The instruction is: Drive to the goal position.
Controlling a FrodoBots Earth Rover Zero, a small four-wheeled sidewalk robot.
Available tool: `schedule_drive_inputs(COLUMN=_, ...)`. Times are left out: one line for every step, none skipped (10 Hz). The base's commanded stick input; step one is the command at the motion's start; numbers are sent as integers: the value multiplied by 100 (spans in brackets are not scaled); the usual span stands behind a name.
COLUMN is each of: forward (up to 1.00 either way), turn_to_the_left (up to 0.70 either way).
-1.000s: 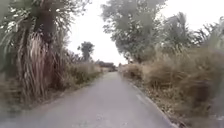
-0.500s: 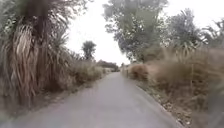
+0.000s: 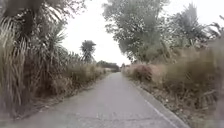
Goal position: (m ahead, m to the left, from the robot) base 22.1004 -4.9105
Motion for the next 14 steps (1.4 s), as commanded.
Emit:
schedule_drive_inputs(forward=70, turn_to_the_left=0)
schedule_drive_inputs(forward=70, turn_to_the_left=0)
schedule_drive_inputs(forward=70, turn_to_the_left=0)
schedule_drive_inputs(forward=70, turn_to_the_left=-28)
schedule_drive_inputs(forward=70, turn_to_the_left=-19)
schedule_drive_inputs(forward=70, turn_to_the_left=-10)
schedule_drive_inputs(forward=70, turn_to_the_left=0)
schedule_drive_inputs(forward=70, turn_to_the_left=0)
schedule_drive_inputs(forward=70, turn_to_the_left=0)
schedule_drive_inputs(forward=70, turn_to_the_left=0)
schedule_drive_inputs(forward=70, turn_to_the_left=0)
schedule_drive_inputs(forward=70, turn_to_the_left=0)
schedule_drive_inputs(forward=70, turn_to_the_left=0)
schedule_drive_inputs(forward=70, turn_to_the_left=0)
